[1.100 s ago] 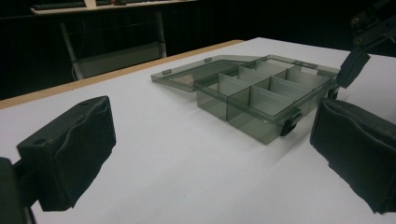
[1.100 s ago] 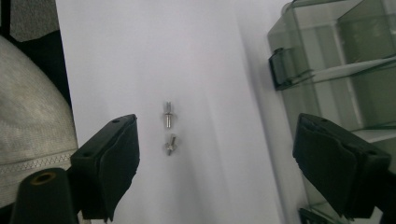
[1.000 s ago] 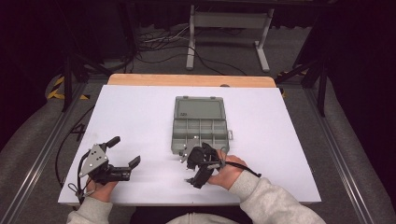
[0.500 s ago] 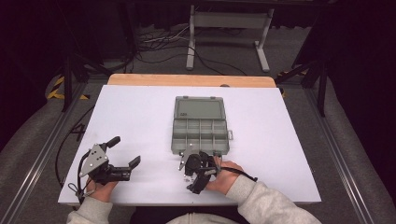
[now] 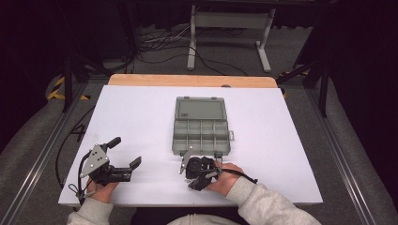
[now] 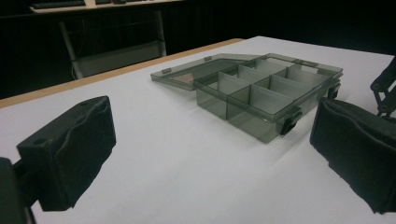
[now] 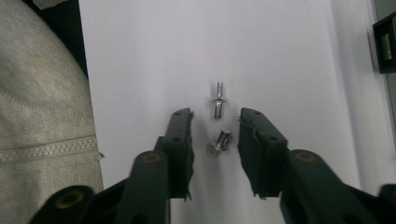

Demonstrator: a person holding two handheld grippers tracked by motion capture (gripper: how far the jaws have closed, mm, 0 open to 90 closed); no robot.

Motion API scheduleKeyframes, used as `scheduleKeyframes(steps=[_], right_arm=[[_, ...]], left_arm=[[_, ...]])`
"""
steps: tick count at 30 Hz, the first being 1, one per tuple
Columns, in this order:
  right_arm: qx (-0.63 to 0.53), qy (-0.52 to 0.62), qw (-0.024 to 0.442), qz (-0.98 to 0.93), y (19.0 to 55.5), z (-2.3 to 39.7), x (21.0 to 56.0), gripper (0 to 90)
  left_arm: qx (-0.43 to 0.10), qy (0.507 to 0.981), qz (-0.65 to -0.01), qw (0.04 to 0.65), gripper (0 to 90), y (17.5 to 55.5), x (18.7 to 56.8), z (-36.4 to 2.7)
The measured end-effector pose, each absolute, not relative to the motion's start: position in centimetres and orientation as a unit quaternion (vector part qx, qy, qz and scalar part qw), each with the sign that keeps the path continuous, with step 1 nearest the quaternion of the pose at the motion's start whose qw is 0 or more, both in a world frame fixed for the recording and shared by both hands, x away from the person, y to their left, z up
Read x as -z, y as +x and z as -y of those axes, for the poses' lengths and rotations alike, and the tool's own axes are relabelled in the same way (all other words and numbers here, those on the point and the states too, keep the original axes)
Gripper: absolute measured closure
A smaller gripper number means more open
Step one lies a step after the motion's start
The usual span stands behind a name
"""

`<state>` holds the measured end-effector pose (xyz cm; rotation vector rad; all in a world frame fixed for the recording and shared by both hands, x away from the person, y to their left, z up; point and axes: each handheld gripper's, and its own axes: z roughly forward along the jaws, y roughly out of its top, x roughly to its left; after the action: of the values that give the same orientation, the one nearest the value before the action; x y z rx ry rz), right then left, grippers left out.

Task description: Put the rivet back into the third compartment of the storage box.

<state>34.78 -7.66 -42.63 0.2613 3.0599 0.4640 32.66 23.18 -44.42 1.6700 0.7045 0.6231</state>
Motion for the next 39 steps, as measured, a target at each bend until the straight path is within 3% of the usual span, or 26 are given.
scheduleKeyframes(steps=[9, 39], right_arm=[[-0.147, 0.091, 0.014, -0.985, 35.1, 7.8, 42.6, 81.6], [-0.176, 0.086, 0.047, -0.98, 36.1, 7.9, 37.0, 82.0]], left_arm=[[-0.266, 0.712, -0.301, 0.576, 0.8, 32.7, 44.4, -23.2], [-0.266, 0.712, -0.302, 0.576, 0.8, 32.7, 44.4, -23.2]])
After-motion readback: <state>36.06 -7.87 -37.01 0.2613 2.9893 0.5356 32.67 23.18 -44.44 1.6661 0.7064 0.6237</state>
